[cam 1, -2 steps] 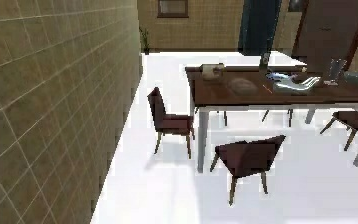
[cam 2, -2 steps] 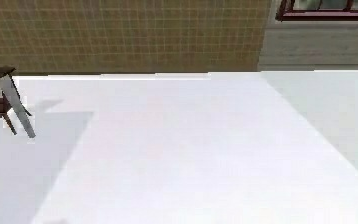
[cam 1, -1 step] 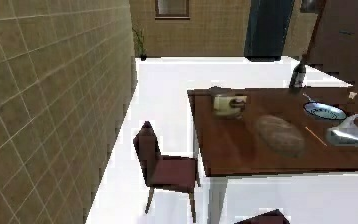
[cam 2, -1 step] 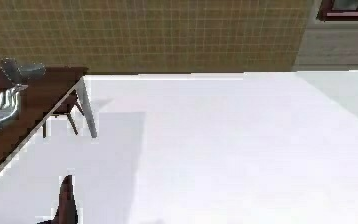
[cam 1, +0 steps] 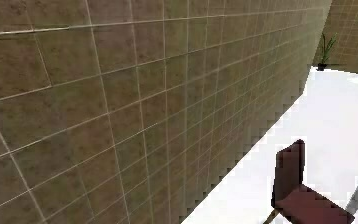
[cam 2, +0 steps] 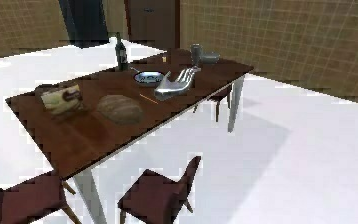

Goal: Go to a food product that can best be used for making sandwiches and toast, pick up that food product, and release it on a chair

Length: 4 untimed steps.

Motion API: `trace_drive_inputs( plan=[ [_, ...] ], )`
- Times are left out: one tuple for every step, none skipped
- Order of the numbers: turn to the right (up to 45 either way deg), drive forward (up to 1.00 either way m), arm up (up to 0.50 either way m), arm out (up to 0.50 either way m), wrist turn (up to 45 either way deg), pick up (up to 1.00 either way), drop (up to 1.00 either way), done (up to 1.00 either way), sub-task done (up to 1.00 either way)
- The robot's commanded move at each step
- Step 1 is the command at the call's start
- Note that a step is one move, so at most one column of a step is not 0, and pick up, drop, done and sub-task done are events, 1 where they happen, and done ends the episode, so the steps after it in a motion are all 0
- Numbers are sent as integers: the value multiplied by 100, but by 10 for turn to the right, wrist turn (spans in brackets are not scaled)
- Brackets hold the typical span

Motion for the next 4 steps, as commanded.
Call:
trace_drive_inputs(
  plan=[
    [-120, 0, 0, 0, 0, 0, 0, 0, 0],
    [450, 0, 0, 0, 0, 0, 0, 0, 0],
    [270, 0, 0, 0, 0, 0, 0, 0, 0],
    [0, 45, 0, 0, 0, 0, 0, 0, 0]
  ],
)
